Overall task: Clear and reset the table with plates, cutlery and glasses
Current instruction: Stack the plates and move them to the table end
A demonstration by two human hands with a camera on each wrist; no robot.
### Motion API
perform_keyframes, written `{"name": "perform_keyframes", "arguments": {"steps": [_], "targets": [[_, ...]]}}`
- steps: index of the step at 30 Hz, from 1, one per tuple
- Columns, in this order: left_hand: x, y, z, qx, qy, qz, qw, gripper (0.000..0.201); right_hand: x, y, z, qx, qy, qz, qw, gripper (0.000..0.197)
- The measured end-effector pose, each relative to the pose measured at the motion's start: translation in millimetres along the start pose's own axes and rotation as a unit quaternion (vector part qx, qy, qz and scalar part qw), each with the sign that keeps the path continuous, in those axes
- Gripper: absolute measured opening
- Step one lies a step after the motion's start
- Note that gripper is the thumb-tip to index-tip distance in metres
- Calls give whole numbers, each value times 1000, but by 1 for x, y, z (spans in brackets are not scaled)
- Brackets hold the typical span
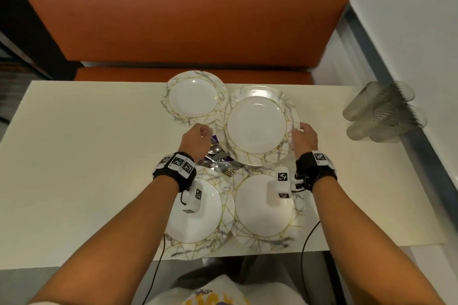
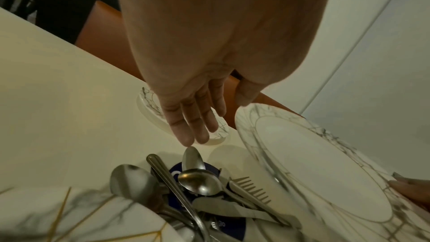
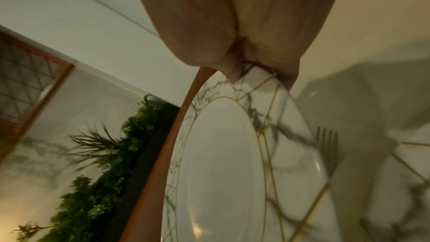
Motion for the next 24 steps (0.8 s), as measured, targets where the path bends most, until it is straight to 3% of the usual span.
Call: {"name": "perform_keyframes", "arguments": {"steps": [5, 7, 9, 11, 17, 20, 24], "targets": [[10, 4, 10, 84, -24, -20, 996, 73, 14, 0, -13, -52, -24, -48, 997, 32], [15, 5, 15, 135, -40, -17, 990, 80, 21, 4, -19, -67, -26, -71, 995, 34], [20, 8, 16, 205, -64, 0, 977, 81, 26, 7, -22, -85, -19, -91, 992, 37], [23, 10, 11, 283, -82, 23, 955, 98, 30, 12, -21, -98, -9, -111, 989, 37], [36, -2, -10, 411, -123, 135, 893, 65, 46, 34, -29, -84, -13, -221, 972, 15], [41, -19, -27, 416, -131, 204, 877, 52, 48, 55, -40, -69, -14, -265, 962, 23], [41, -52, -61, 411, -154, 261, 860, 62, 43, 91, -48, -6, -33, -292, 956, 25]]}}
Point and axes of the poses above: each hand's wrist, its own x-axis away from the middle knuckle, its own y-axis out of the palm, z = x × y, the point moved 5 cm from there along -x, towards the middle knuckle, and after that the axes turned 13 degrees about -x, right-handed, at the moved point
